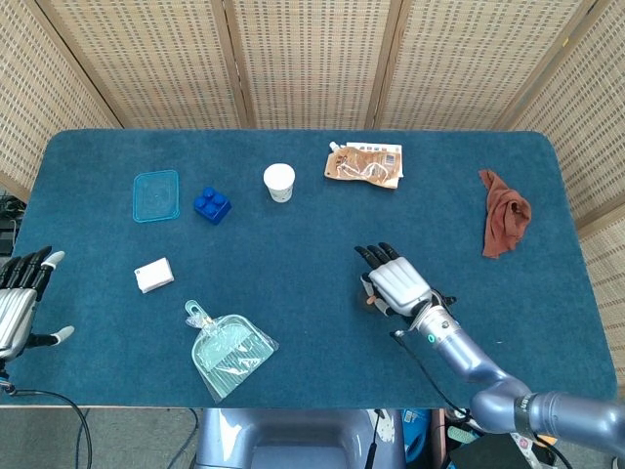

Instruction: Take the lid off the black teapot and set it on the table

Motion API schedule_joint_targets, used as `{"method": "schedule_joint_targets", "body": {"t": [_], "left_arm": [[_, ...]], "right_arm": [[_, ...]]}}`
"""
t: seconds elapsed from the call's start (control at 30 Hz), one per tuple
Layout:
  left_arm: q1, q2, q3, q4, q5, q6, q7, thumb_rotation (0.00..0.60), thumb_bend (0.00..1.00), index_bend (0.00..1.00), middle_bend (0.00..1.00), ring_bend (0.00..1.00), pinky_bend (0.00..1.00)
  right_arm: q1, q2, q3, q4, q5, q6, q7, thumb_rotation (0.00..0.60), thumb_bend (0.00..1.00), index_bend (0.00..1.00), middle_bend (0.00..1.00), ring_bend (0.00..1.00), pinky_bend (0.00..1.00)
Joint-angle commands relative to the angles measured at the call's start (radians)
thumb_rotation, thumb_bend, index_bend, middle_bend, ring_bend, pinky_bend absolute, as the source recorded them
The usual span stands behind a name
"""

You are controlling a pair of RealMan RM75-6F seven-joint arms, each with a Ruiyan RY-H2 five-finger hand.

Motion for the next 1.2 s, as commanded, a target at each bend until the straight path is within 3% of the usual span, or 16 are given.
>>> {"method": "schedule_joint_targets", "body": {"t": [0.03, 0.17, 0.23, 0.3, 0.4, 0.5, 0.73, 0.87, 1.03, 1.2], "left_arm": [[0.0, 0.005, 0.0, -0.001, 0.001, -0.001, -0.009, 0.6, 0.12, 0.0, 0.0, 0.0, 0.0], [-0.001, 0.008, 0.002, -0.001, 0.004, -0.006, -0.013, 0.6, 0.12, 0.0, 0.0, 0.0, 0.0], [-0.002, 0.007, 0.003, -0.001, 0.004, -0.009, -0.012, 0.6, 0.12, 0.0, 0.0, 0.0, 0.0], [-0.004, 0.007, 0.003, -0.002, 0.003, -0.011, -0.01, 0.6, 0.12, 0.0, 0.0, 0.0, 0.0], [-0.005, 0.006, 0.003, -0.004, 0.002, -0.012, -0.007, 0.6, 0.12, 0.0, 0.0, 0.0, 0.0], [-0.006, 0.005, 0.003, -0.004, 0.002, -0.012, -0.004, 0.6, 0.12, 0.0, 0.0, 0.0, 0.0], [-0.006, 0.005, 0.004, -0.003, 0.005, -0.012, -0.007, 0.6, 0.12, 0.0, 0.0, 0.0, 0.0], [-0.004, 0.003, 0.009, -0.002, 0.019, -0.008, -0.008, 0.6, 0.12, 0.0, 0.0, 0.0, 0.0], [0.006, 0.0, 0.015, 0.0, 0.037, 0.012, -0.01, 0.6, 0.12, 0.0, 0.0, 0.0, 0.0], [0.024, -0.009, 0.028, 0.008, 0.066, 0.041, -0.009, 0.6, 0.12, 0.0, 0.0, 0.0, 0.0]], "right_arm": [[0.024, -0.042, -0.024, 0.029, 0.061, -0.012, -0.062, 0.6, 0.54, 0.63, 0.07, 0.0, 0.08], [0.028, -0.06, -0.035, 0.048, 0.095, -0.006, -0.083, 0.6, 0.54, 0.63, 0.06, 0.0, 0.08], [0.029, -0.06, -0.047, 0.058, 0.115, -0.017, -0.088, 0.6, 0.53, 0.57, 0.05, 0.0, 0.07], [0.037, -0.048, -0.06, 0.059, 0.135, -0.035, -0.1, 0.6, 0.38, 0.34, 0.01, 0.0, 0.05], [0.038, -0.036, -0.063, 0.046, 0.138, -0.027, -0.102, 0.6, 0.15, 0.1, 0.0, 0.0, 0.03], [0.03, -0.012, -0.057, 0.009, 0.117, 0.0, -0.082, 0.6, 0.08, 0.07, 0.0, 0.0, 0.02], [-0.018, 0.115, -0.038, -0.135, -0.005, 0.078, 0.015, 0.6, 0.07, 0.07, 0.0, 0.0, 0.02], [-0.101, 0.23, -0.047, -0.201, -0.162, 0.194, 0.128, 0.6, 0.05, 0.07, 0.0, 0.0, 0.02], [-0.214, 0.263, -0.088, -0.122, -0.341, 0.378, 0.218, 0.6, 0.0, 0.02, 0.0, 0.0, 0.0], [-0.382, 0.236, -0.135, 0.021, -0.429, 0.616, 0.319, 0.6, 0.0, 0.0, 0.0, 0.0, 0.0]]}}
